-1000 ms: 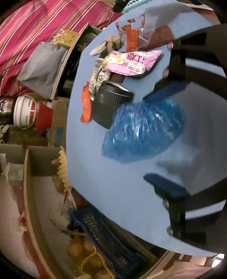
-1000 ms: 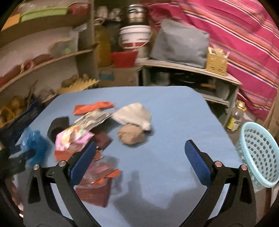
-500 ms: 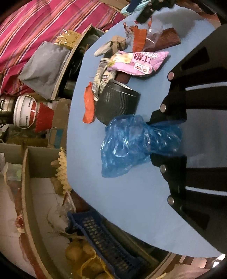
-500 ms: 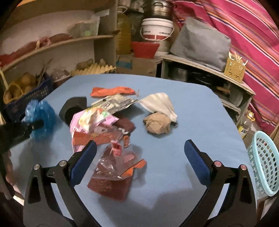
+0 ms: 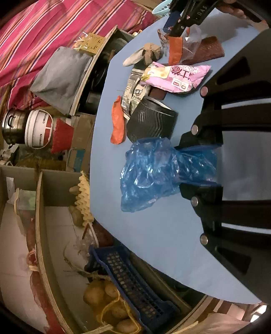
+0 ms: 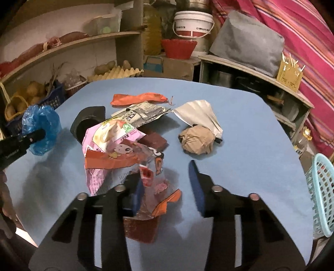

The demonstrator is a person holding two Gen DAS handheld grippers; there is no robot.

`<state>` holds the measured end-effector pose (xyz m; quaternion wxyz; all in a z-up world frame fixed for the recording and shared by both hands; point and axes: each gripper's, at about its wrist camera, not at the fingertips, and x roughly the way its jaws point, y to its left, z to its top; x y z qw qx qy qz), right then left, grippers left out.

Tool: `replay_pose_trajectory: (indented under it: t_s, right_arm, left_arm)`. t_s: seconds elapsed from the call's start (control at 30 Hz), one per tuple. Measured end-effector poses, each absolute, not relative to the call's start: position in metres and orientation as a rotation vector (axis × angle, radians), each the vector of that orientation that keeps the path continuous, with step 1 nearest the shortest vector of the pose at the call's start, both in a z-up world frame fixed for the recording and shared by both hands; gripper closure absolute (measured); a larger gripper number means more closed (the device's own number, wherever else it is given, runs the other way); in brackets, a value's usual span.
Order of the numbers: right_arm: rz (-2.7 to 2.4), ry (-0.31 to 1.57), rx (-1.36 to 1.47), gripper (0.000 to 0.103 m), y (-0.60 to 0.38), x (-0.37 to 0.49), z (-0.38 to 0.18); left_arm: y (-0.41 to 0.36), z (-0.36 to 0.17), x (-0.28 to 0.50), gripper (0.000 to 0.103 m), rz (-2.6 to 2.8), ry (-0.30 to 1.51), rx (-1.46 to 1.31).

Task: Collect trash
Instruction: 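Grasp the clear plastic wrapper with the right tool, then carry the blue bag and clear wrapper to the basket and release both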

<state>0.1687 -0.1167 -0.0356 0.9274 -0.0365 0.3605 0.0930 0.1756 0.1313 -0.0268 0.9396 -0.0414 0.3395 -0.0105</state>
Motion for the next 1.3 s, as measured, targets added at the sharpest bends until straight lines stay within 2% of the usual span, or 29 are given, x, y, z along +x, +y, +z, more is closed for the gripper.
replay_pose_trajectory:
  t_s: [0.2,0.3,0.9,1.3]
  right_arm:
    - [0.205,0.754,-0.032,0.098,-0.129,0.172,-0.033]
    - [0.205,0.747,-0.014,0.102,-0.137,0.171,-0.030]
    - [0.121,0.647,0.060,0.102,-0.210,0.152,-0.001]
    - [-0.009,0.567,0.146,0.101,-0.315,0.135,0.035]
  left_arm:
    - [0.122,-0.021,0.174,0.080,-0.011,0.669,-0.065]
    - [0.117,-0.018,0.174,0.080,-0.012,0.662,-0.065]
    - [0.061,0.016,0.176,0.080,-0.041,0.586,-0.062]
    - [-0.008,0.027,0.183,0.080,-0.114,0.576,-0.027]
